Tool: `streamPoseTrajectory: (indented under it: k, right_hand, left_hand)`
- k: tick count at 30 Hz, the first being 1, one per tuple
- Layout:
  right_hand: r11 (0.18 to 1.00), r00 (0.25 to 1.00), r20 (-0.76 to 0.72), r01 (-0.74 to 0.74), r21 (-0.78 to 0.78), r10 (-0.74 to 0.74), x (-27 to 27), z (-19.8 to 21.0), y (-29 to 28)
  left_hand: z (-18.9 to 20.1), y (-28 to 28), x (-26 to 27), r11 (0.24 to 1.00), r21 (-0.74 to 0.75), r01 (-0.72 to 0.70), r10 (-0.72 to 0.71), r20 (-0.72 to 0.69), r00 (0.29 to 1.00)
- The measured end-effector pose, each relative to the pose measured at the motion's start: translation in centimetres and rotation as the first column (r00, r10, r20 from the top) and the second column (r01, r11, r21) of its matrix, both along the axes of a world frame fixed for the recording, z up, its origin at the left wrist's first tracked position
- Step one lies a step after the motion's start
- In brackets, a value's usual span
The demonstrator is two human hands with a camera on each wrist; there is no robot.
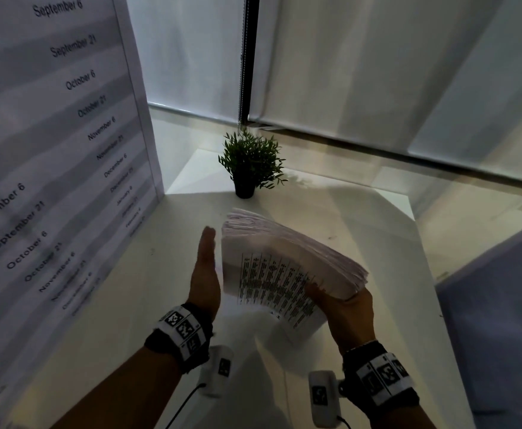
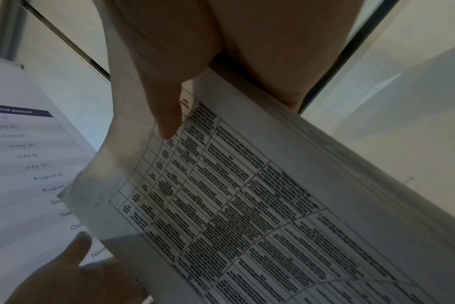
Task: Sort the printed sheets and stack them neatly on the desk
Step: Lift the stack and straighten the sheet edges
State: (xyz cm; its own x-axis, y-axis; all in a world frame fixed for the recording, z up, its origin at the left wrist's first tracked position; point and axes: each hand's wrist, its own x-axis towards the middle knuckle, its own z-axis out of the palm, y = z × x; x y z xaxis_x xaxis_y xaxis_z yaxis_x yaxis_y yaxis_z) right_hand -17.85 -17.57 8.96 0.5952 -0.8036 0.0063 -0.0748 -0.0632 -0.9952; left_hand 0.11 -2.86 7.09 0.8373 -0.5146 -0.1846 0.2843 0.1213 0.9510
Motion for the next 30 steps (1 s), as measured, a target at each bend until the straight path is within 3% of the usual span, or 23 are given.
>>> streamPoseTrajectory:
  k: [3, 6, 8, 11, 14, 18, 20, 24, 26, 30]
  right_hand:
    - [1.0, 1.0, 0.01, -0.012, -0.001, 0.012, 0.0, -0.1, -0.2]
    - [1.0, 1.0, 0.014, 0.017, -0.008, -0.017, 0.1, -0.2, -0.2]
    - [1.0, 1.0, 0.008, 0.025, -0.008, -0.025, 0.3, -0.3, -0.1]
    - [1.0, 0.999, 0.028, 0.023, -0.008, -0.023, 0.4, -0.1, -0.2]
    - [0.999, 1.0, 0.011, 0.023, -0.025, -0.023, 0.2, 0.0, -0.4]
    - [0.998, 0.999, -0.027, -0.027, -0.051, 0.026, 0.1, 1.0, -0.9]
    - [0.997, 1.0, 0.002, -0.024, -0.069, 0.024, -0.2, 1.6, -1.2]
    - [0.998, 0.999, 0.053, 0.001, -0.063, 0.002, -0.8, 2.2, -1.0]
    - [0.997, 0.993, 0.117, 0.042, -0.064, -0.034, -0.9, 2.9, -1.0]
    - [0.985, 0.966, 0.242, 0.127, -0.117, -0.096, -0.1, 4.4, -1.1]
  left_hand:
    - [0.1, 0.0, -0.4, 0.998, 0.004, 0.059, -0.058, -0.094, 0.994]
    - [0.3, 0.2, -1.4, 0.992, -0.013, 0.127, -0.127, -0.066, 0.99]
    - [0.9, 0.7, -2.0, 0.978, -0.076, 0.193, -0.194, -0.008, 0.981]
    - [1.6, 0.5, -1.5, 0.967, -0.111, 0.228, -0.2, 0.22, 0.955]
    - [2.2, 0.5, 0.0, 0.964, 0.012, 0.267, -0.25, 0.395, 0.884]
    - [2.7, 0.1, 1.5, 0.948, 0.233, 0.215, -0.305, 0.485, 0.819]
    - [2.8, 0.2, 1.5, 0.952, 0.258, 0.166, -0.284, 0.537, 0.794]
    - [2.5, 0.6, 0.6, 0.962, 0.199, 0.187, -0.262, 0.479, 0.838]
    - [3.1, 0.7, 0.0, 0.966, 0.166, 0.198, -0.256, 0.505, 0.824]
    - [5.0, -0.2, -0.9, 0.986, -0.021, 0.168, -0.129, 0.548, 0.827]
